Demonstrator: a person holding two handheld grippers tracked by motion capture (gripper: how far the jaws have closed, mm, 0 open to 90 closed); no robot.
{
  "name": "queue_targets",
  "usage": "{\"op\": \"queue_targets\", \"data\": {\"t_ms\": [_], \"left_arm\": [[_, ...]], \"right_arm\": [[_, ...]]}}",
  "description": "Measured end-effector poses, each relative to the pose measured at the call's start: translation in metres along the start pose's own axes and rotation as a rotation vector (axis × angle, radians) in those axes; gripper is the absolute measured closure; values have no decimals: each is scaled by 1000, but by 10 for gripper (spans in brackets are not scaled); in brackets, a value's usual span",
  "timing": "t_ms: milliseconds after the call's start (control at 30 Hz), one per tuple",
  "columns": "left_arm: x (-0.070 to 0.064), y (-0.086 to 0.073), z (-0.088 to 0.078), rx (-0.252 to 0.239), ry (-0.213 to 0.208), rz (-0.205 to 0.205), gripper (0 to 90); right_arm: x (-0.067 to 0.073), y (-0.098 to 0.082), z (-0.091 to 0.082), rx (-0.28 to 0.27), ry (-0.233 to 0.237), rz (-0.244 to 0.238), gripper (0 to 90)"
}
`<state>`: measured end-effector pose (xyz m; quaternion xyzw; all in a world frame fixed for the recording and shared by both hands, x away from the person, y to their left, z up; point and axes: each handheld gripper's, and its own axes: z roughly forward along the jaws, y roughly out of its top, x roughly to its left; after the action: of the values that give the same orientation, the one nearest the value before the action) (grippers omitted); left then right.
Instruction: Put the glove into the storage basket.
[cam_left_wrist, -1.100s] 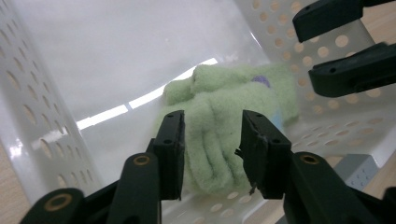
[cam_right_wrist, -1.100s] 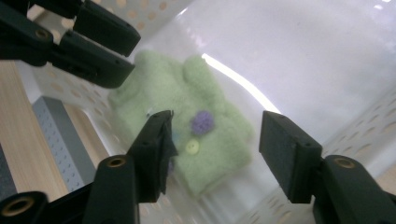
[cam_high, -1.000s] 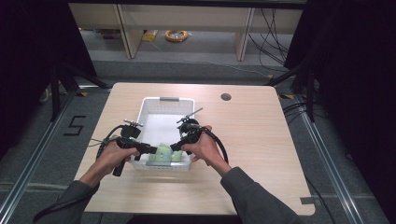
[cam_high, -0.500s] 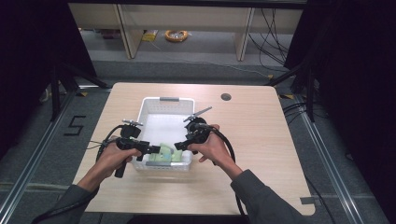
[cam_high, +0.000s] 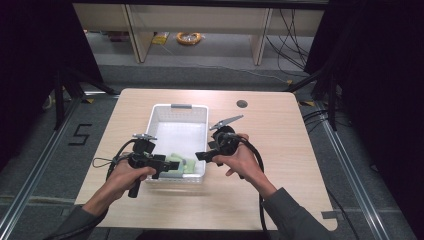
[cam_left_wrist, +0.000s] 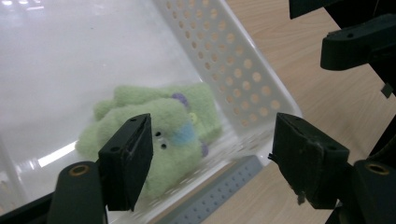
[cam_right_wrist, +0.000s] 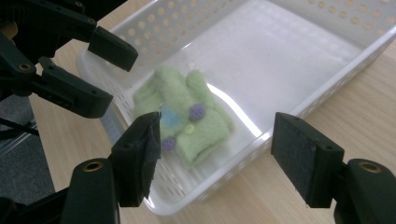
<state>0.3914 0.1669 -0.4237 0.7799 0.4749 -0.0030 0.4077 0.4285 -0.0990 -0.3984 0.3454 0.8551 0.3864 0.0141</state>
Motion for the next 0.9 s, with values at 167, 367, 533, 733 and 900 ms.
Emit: {"op": "queue_targets", "data": {"t_ms": [167,367,533,733,900], "left_arm": [[-13,-3,1,-4,-21,19,281],[-28,-6,1,-19,-41,52,280],[-41,-13,2,-27,-54,94,274],[-49,-20,4,-25,-64,128,271],[-59,-28,7,-27,-75,160,271]], "right_arm": [[-2,-5,-10,-1,11,13,332],[-6,-13,-23,-25,5,1,329],[-8,-23,-36,-55,8,24,325],[-9,-32,-47,-88,-1,15,320],[-5,-43,-58,-110,7,42,319]]}}
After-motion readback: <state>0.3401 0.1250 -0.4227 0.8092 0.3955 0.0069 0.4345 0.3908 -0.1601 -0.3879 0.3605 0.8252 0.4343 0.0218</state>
